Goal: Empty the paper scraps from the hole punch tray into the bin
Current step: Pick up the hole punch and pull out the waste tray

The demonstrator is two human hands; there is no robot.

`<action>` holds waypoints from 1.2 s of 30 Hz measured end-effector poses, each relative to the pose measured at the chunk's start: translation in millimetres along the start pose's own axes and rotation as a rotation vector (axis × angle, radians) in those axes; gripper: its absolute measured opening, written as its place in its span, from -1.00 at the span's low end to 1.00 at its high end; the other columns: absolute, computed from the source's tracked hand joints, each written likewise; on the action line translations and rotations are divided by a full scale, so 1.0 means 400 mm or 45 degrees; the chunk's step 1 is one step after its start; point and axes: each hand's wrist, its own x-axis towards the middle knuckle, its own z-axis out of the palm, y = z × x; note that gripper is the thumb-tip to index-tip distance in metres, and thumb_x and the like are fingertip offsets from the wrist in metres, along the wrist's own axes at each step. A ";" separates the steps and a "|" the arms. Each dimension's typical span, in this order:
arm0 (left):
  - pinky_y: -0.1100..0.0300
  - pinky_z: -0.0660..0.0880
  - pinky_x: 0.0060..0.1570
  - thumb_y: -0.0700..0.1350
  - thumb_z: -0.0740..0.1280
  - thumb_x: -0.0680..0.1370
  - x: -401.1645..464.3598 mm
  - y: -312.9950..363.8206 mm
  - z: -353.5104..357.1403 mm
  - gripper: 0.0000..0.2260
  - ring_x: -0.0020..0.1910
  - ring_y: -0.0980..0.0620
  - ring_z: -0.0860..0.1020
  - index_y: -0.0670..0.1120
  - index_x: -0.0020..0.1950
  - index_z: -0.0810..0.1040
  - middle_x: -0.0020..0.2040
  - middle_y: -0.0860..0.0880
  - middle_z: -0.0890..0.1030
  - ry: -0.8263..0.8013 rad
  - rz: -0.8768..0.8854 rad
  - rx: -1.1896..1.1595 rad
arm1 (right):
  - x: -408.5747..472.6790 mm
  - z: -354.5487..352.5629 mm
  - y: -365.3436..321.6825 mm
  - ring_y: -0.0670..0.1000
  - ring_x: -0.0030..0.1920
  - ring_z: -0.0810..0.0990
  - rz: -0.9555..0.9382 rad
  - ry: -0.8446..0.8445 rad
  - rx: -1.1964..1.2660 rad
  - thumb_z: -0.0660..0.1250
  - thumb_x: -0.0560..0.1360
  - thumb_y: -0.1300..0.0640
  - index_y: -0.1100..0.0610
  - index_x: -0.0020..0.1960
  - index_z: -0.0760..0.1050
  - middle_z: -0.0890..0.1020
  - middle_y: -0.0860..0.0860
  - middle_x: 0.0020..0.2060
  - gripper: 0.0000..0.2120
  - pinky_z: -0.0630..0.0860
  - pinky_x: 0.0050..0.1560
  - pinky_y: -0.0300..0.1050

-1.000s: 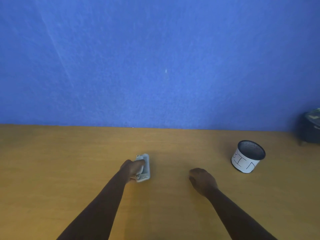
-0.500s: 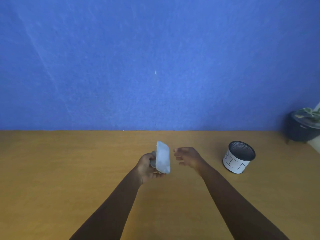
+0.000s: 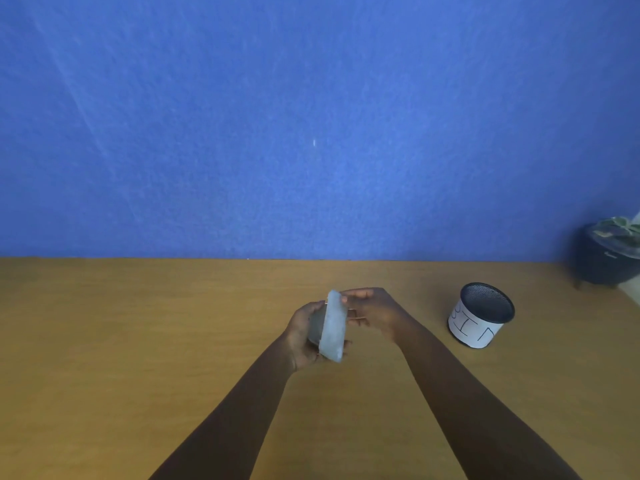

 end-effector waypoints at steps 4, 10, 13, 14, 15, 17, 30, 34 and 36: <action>0.15 0.55 -0.29 0.16 0.09 0.59 -0.007 0.020 -0.007 -0.63 -0.47 -0.08 0.65 -0.09 -0.02 0.53 -0.30 -0.11 0.62 -0.057 0.003 0.223 | -0.005 0.002 -0.002 0.13 -0.05 0.61 0.097 0.035 0.141 0.28 0.54 0.18 0.34 0.18 0.53 0.60 0.27 0.13 -0.71 0.55 0.09 0.00; 0.21 0.44 -0.26 0.23 0.17 0.54 -0.010 0.037 0.023 -0.43 -0.18 0.03 0.52 -0.17 0.36 0.34 0.00 -0.08 0.51 0.218 0.138 0.664 | -0.015 0.020 -0.003 0.13 -0.02 0.62 0.218 0.023 0.405 0.18 0.59 0.08 0.36 0.17 0.50 0.62 0.18 -0.02 -0.64 0.55 0.04 -0.03; 0.19 0.45 -0.26 0.22 0.20 0.52 -0.009 0.042 0.027 -0.42 -0.13 0.02 0.52 -0.16 0.36 0.29 0.00 -0.04 0.48 0.320 0.228 0.789 | -0.017 0.029 0.005 0.06 -0.16 0.63 0.224 0.022 0.531 0.17 0.60 0.12 0.32 0.12 0.52 0.63 0.11 -0.14 -0.71 0.60 -0.09 -0.08; 0.16 0.47 -0.19 0.23 0.21 0.52 -0.010 0.043 0.029 -0.43 -0.08 -0.01 0.52 -0.15 0.34 0.27 0.06 -0.05 0.49 0.349 0.265 0.859 | -0.018 0.033 0.008 0.04 -0.19 0.62 0.236 0.032 0.562 0.18 0.59 0.11 0.29 0.08 0.53 0.63 0.10 -0.17 -0.73 0.61 -0.16 -0.12; 0.11 0.48 -0.12 0.23 0.22 0.51 -0.009 0.044 0.032 -0.44 -0.05 -0.03 0.53 -0.15 0.30 0.26 0.10 -0.07 0.49 0.374 0.300 0.934 | -0.017 0.036 0.011 0.02 -0.21 0.61 0.248 0.046 0.589 0.19 0.59 0.11 0.27 0.03 0.54 0.63 0.08 -0.19 -0.75 0.60 -0.20 -0.14; 0.08 0.49 -0.08 0.23 0.25 0.49 -0.015 0.043 0.039 -0.47 -0.05 -0.05 0.53 -0.13 0.22 0.20 0.14 -0.10 0.51 0.405 0.360 1.049 | -0.015 0.043 0.020 0.01 -0.24 0.60 0.267 0.083 0.650 0.19 0.59 0.08 0.22 -0.10 0.55 0.62 0.07 -0.21 -0.74 0.57 -0.22 -0.15; 0.19 0.42 -0.17 0.19 0.24 0.50 -0.021 0.029 0.051 -0.50 -0.07 0.02 0.51 -0.08 0.32 0.39 -0.02 0.05 0.50 0.462 0.434 1.201 | -0.032 0.063 0.036 0.01 -0.27 0.58 0.342 0.185 0.883 0.19 0.59 0.10 0.17 -0.18 0.54 0.61 0.05 -0.24 -0.75 0.58 -0.53 -0.27; 0.18 0.44 -0.18 0.25 0.31 0.43 -0.016 0.041 0.049 -0.44 -0.12 0.03 0.53 -0.10 0.25 0.37 -0.09 0.05 0.50 0.462 0.364 1.110 | -0.035 0.069 0.030 0.00 -0.26 0.60 0.273 0.185 0.800 0.20 0.58 0.06 0.16 -0.16 0.55 0.62 0.04 -0.22 -0.74 0.58 -0.45 -0.23; 0.14 0.48 -0.15 0.21 0.34 0.42 -0.010 0.051 0.045 -0.47 -0.16 0.02 0.54 -0.12 0.21 0.40 -0.16 0.05 0.50 0.472 0.350 0.937 | -0.043 0.078 0.033 0.00 -0.25 0.62 0.232 0.146 0.779 0.16 0.59 0.03 0.17 -0.12 0.56 0.64 0.04 -0.20 -0.71 0.58 -0.40 -0.19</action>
